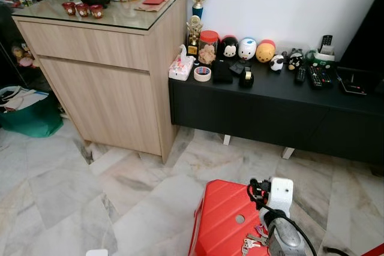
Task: Hang keys on a hook
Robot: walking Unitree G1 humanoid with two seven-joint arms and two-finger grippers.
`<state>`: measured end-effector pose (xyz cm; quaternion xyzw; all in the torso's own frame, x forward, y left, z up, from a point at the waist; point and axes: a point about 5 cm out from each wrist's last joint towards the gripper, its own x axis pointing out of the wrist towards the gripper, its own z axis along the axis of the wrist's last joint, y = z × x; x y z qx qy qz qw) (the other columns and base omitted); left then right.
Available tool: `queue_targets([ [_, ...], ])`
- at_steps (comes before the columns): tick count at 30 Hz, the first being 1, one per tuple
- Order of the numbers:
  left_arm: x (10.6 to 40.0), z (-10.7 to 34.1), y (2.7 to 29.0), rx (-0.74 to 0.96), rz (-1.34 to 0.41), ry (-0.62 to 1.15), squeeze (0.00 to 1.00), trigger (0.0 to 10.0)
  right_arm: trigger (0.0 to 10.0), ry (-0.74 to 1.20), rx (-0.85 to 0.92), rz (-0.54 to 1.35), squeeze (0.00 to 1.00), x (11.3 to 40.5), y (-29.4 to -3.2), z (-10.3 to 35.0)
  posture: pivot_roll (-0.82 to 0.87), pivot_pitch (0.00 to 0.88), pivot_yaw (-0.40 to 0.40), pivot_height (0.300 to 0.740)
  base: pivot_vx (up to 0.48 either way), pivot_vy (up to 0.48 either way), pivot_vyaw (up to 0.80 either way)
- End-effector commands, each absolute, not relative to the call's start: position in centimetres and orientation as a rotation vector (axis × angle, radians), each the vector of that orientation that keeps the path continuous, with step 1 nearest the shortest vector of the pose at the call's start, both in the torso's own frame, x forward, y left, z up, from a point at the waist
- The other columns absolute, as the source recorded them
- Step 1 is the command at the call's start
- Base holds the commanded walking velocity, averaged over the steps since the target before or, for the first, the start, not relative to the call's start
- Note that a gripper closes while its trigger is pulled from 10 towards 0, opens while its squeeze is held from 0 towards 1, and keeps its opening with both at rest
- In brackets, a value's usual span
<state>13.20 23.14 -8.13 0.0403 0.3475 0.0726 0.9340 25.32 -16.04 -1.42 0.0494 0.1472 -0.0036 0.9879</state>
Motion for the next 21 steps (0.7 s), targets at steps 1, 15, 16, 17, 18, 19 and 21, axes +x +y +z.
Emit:
queue_targets([
  [1,18.9,-4.6,23.6,0.132,0.107,0.466,0.00,10.0,10.0,0.270,0.087,0.003,0.00,25.2,-16.0,-1.2,0.07,0.000,-0.052,0.740,0.000,0.000,0.00],
  [15,25.0,6.2,21.1,0.123,-0.002,-0.075,0.00,10.0,10.0,0.250,0.085,-0.028,0.00,23.4,-16.4,-0.9,0.08,0.000,-0.058,0.740,0.000,0.000,0.00],
  [16,24.9,6.4,21.0,0.121,-0.005,-0.070,0.00,10.0,10.0,0.252,0.088,-0.031,0.00,23.5,-16.3,-0.8,0.08,0.000,-0.059,0.740,0.000,0.000,0.00],
  [17,24.8,6.4,21.0,0.120,-0.006,-0.064,0.00,10.0,10.0,0.248,0.089,-0.034,0.00,23.6,-16.2,-0.6,0.07,0.000,-0.059,0.740,0.000,0.000,0.00],
  [18,24.6,6.4,21.0,0.120,-0.005,-0.058,0.00,10.0,10.0,0.243,0.088,-0.036,0.00,23.7,-16.1,-0.4,0.07,0.000,-0.059,0.740,0.000,0.000,0.00],
  [19,24.1,6.2,21.2,0.121,0.001,-0.049,0.00,10.0,10.0,0.227,0.082,-0.040,0.00,24.0,-16.1,0.0,0.07,0.000,-0.059,0.740,0.000,0.000,0.00],
  [21,23.9,6.3,21.3,0.116,0.006,-0.043,0.00,10.0,10.0,0.220,0.083,-0.041,0.00,24.1,-16.1,0.3,0.07,0.000,-0.062,0.740,0.000,0.000,0.00],
])
